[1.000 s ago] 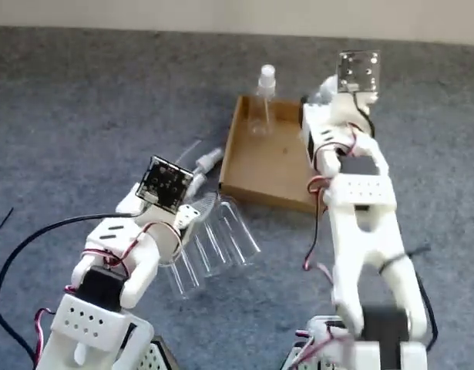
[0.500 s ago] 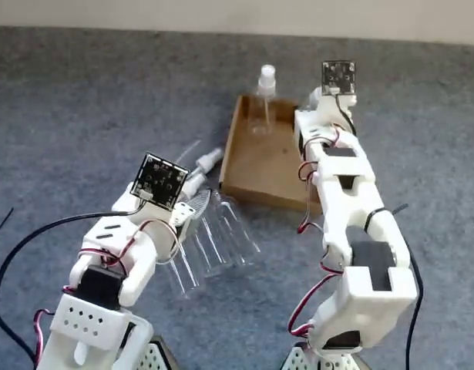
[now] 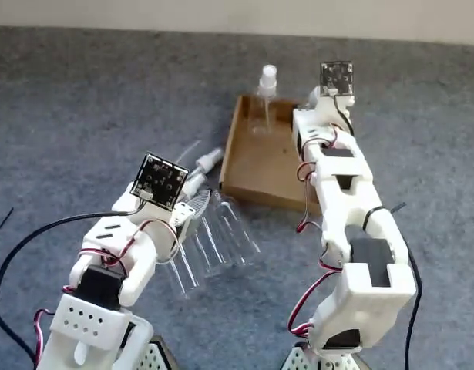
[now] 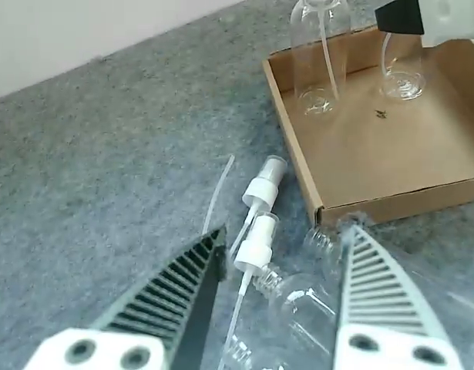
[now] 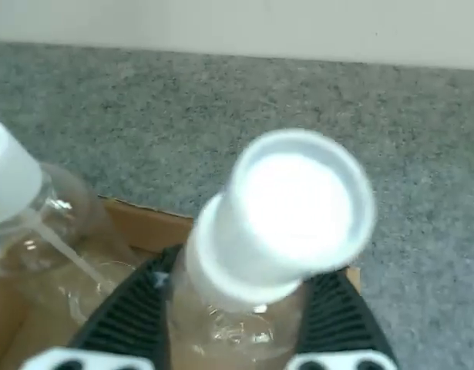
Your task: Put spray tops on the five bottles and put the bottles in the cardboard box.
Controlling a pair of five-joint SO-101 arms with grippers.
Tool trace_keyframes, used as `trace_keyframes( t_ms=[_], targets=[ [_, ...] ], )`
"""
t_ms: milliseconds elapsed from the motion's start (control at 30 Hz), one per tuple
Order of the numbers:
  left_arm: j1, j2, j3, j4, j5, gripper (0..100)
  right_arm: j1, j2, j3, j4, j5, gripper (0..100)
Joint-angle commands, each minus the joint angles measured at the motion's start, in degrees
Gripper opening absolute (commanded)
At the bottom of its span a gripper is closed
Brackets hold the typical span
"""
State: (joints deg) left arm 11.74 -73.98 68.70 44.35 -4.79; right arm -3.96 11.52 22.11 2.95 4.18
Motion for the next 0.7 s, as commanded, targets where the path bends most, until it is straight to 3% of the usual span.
trace_keyframes(
  t_ms=[0, 500, 667],
  targets=[
    [-0.8, -0.7, -0.3, -1.5, 0.4, 22, 0.6, -0.6, -3.1, -1.0, 0.4, 16.1],
    [-0.8, -0.7, -0.3, -1.5, 0.4, 22, -0.9, -1.8, -3.5, -0.8, 0.3, 27.5],
    [-0.8, -0.7, -0.3, -1.5, 0.4, 22, -1.5, -8.2, -4.4, 5.6, 0.3, 27.7]
  ],
)
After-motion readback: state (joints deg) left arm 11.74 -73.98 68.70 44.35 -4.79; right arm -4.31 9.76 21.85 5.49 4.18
